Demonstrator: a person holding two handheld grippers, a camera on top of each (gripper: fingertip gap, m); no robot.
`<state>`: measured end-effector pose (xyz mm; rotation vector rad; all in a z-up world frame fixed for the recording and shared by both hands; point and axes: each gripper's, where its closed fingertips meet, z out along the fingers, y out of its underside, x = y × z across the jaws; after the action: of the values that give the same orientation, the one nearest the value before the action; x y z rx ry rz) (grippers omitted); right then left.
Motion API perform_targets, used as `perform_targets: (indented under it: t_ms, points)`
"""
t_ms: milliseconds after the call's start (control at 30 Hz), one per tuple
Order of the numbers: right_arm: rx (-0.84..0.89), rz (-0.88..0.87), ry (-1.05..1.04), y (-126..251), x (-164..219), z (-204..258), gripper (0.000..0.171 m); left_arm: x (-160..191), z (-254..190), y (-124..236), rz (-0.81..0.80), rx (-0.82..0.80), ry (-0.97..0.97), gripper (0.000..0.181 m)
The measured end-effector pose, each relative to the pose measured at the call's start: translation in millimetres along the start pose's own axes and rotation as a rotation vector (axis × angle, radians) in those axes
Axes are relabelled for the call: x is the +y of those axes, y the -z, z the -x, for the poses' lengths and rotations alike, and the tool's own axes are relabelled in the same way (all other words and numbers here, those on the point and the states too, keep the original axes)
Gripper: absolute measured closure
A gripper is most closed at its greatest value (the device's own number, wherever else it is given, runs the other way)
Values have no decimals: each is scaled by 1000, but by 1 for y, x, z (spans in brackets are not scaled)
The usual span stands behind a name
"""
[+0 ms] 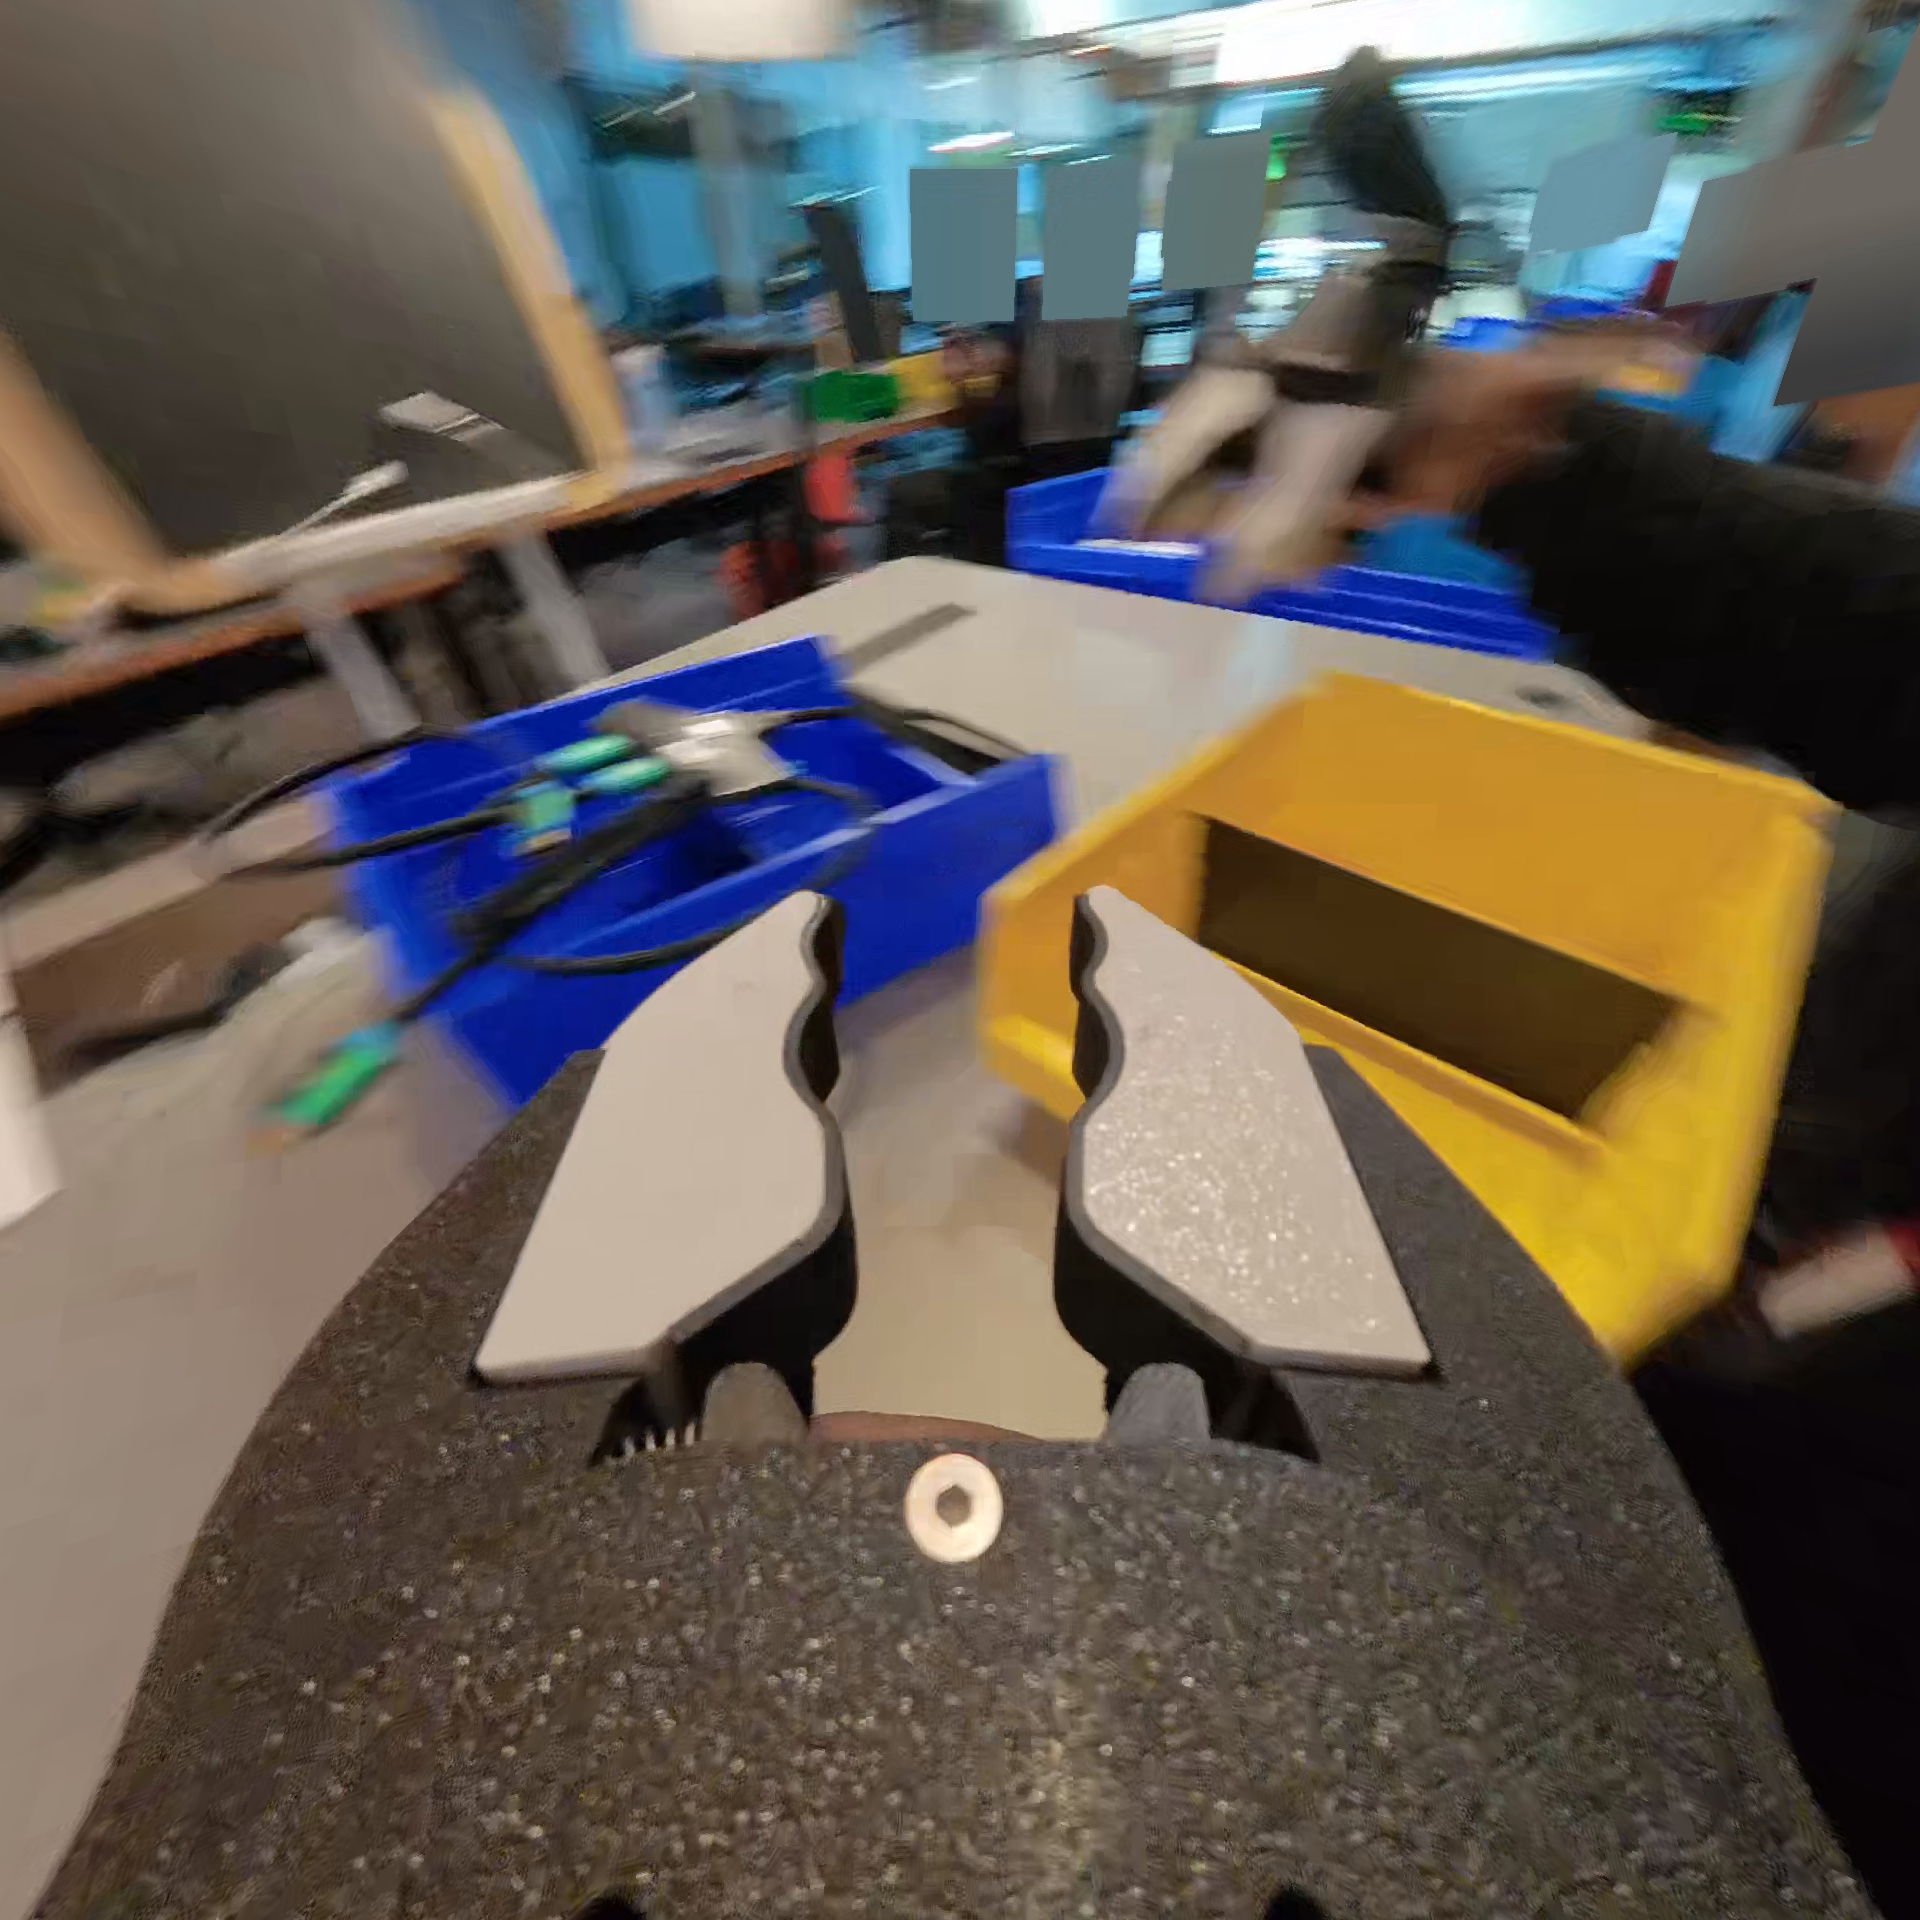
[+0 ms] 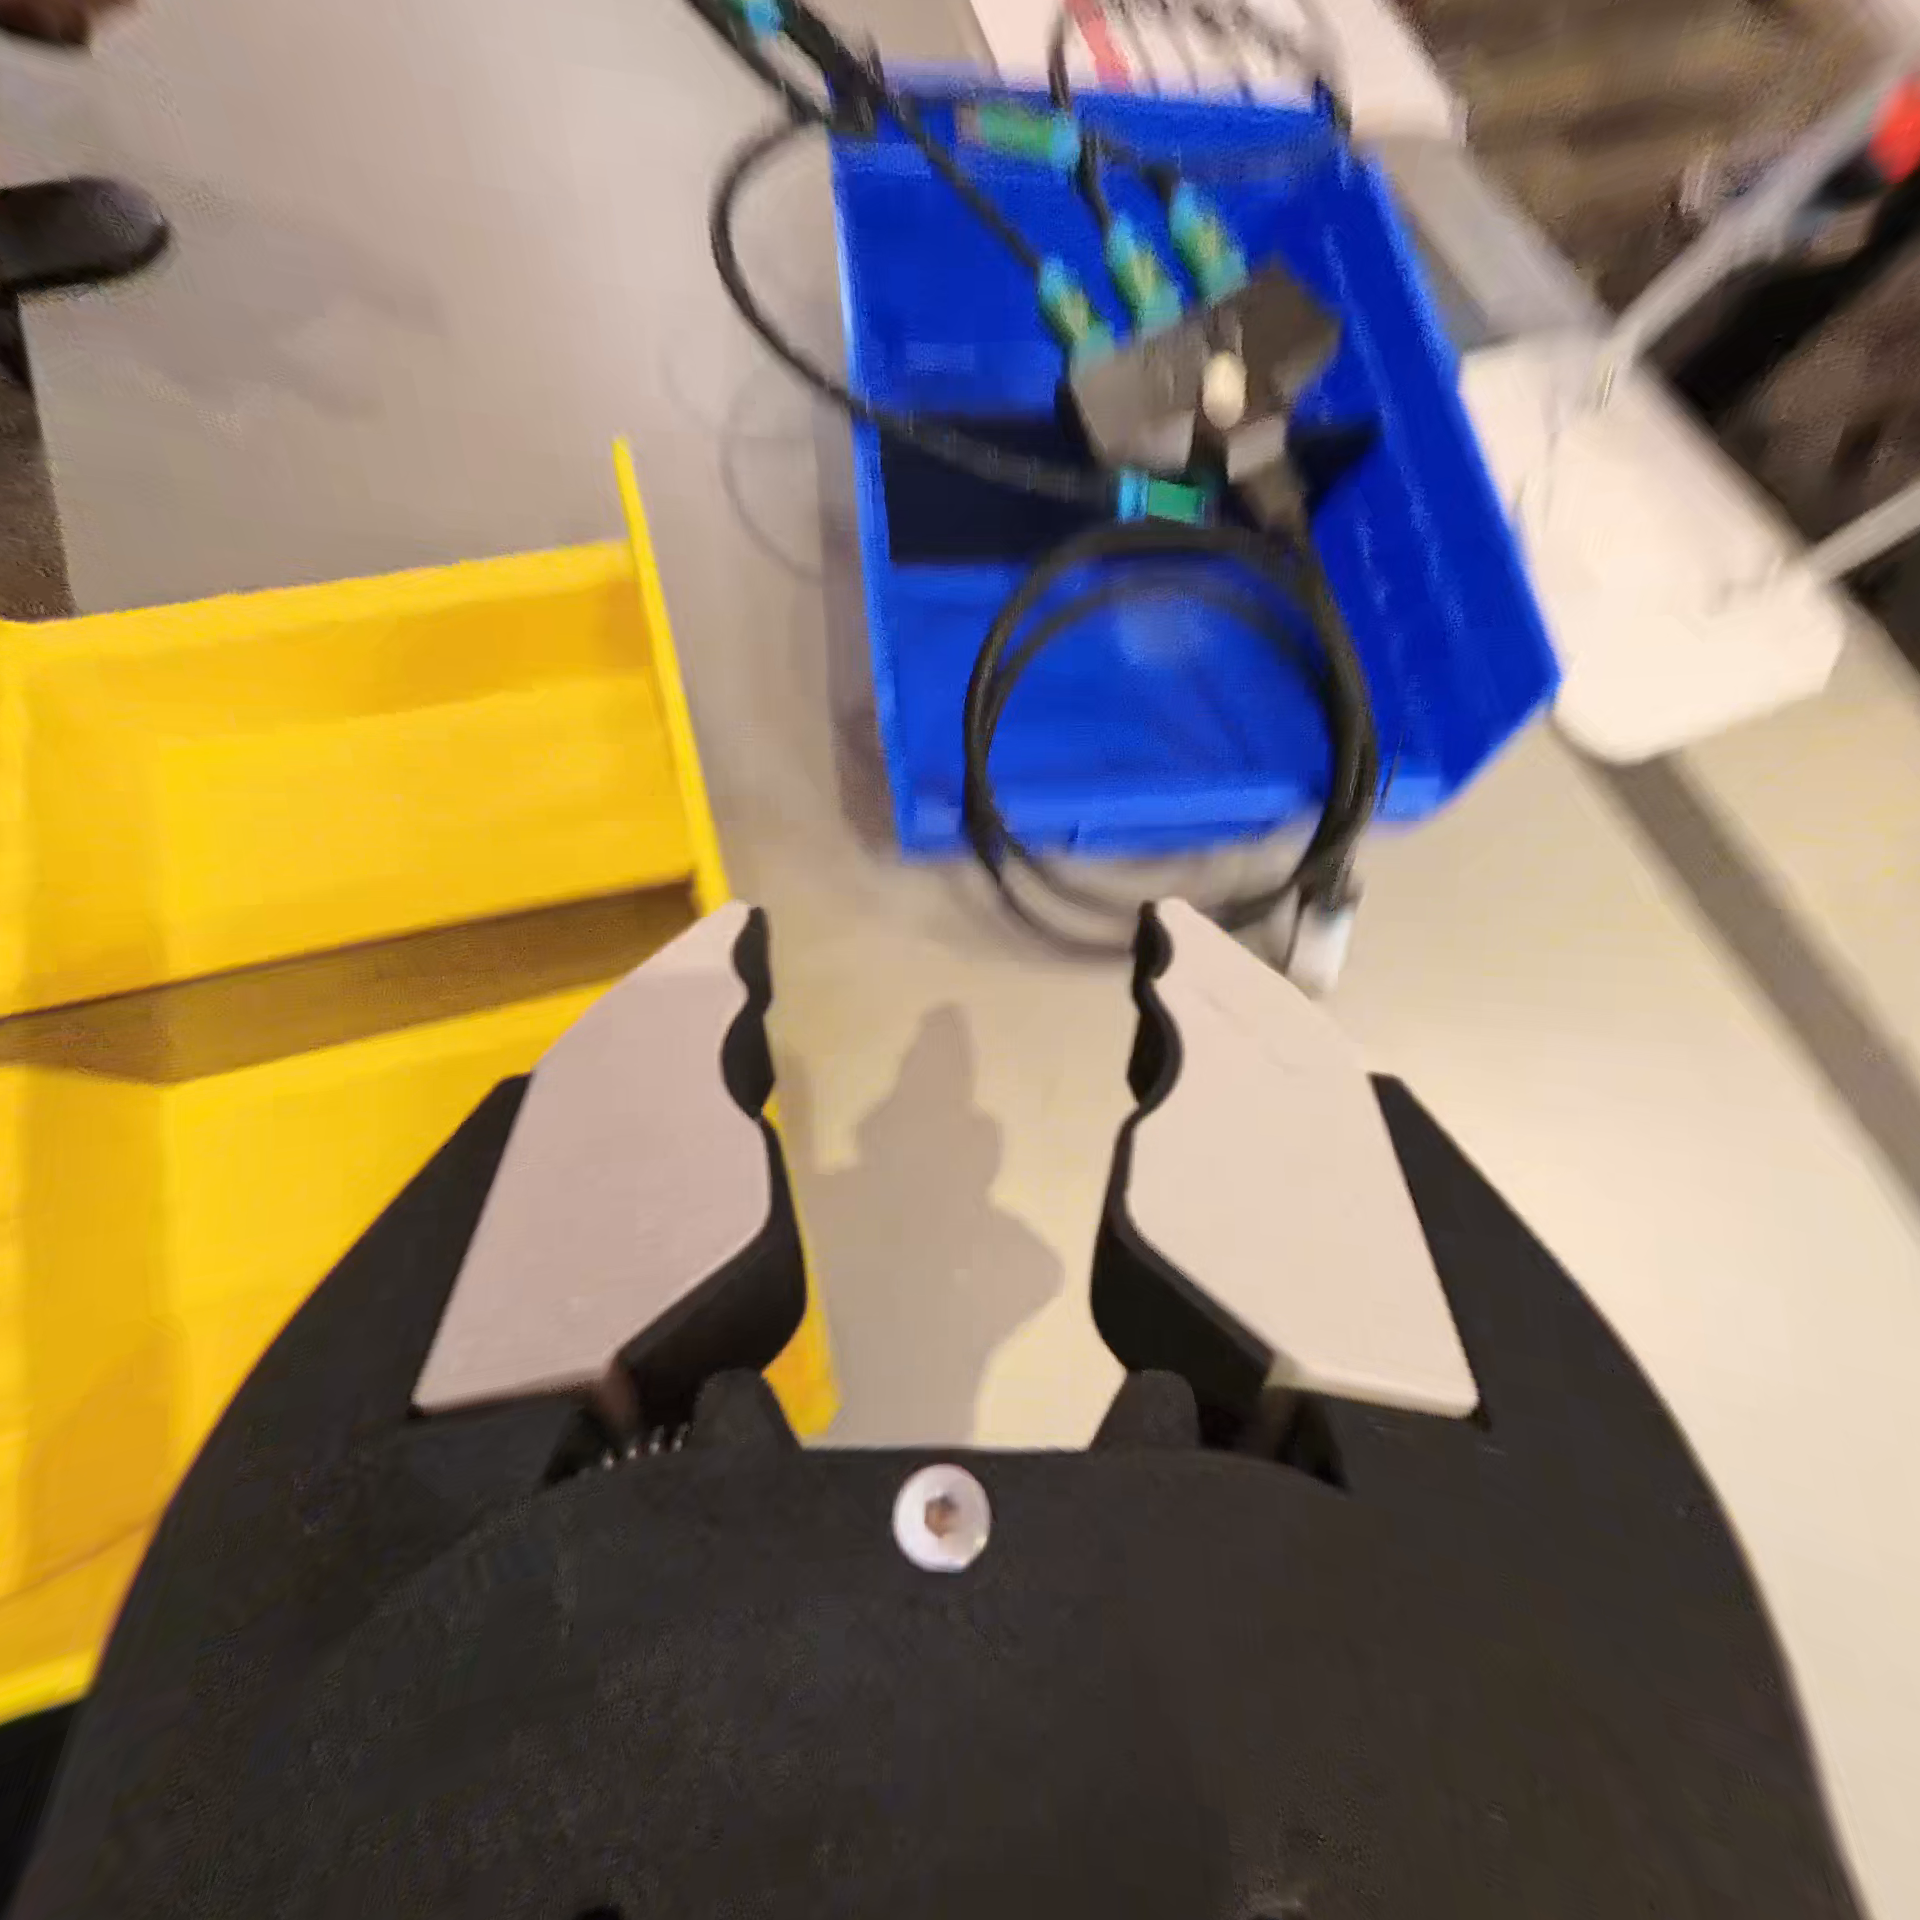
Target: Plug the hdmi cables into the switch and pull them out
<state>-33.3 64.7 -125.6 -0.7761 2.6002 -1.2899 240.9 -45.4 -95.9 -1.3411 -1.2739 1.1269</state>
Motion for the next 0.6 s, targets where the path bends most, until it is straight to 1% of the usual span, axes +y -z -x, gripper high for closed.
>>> perform_targets:
  t_ms: [33, 100, 167, 233, 333, 433, 467, 500, 533, 567, 600]
  points:
    - [13, 40, -81, 15, 17, 7, 99, -5, 38, -3, 30, -89, 83, 139]
    - [51, 49, -247, 41, 46, 19, 99, -5, 106, -14, 121, -203, 215, 138]
    - [70, 83, -344, 57, 77, 36, 95, 6, 159, -33, 271, -232, 262, 135]
    - [72, 95, -425, 64, 98, 53, 93, 28, 194, -60, 449, -206, 300, 131]
    - [10, 142, -479, 54, 115, 85, 89, 57, 209, -100, 635, -88, 368, 130]
    - [-16, 193, -487, 41, 123, 101, 91, 83, 220, -123, 774, -78, 363, 130]
    - [-21, 214, -488, 37, 126, 103, 93, 90, 223, -127, 806, -81, 366, 132]
    - [-43, 218, -503, 35, 126, 104, 101, 95, 223, -130, 828, -72, 369, 135]
    - [-66, 220, -511, 34, 125, 105, 110, 96, 219, -133, 821, -37, 385, 143]
    - [-77, 225, -502, 34, 125, 103, 127, 95, 213, -135, 810, 11, 392, 157]
    - [-81, 232, -480, 34, 125, 100, 132, 93, 209, -135, 800, 43, 385, 169]
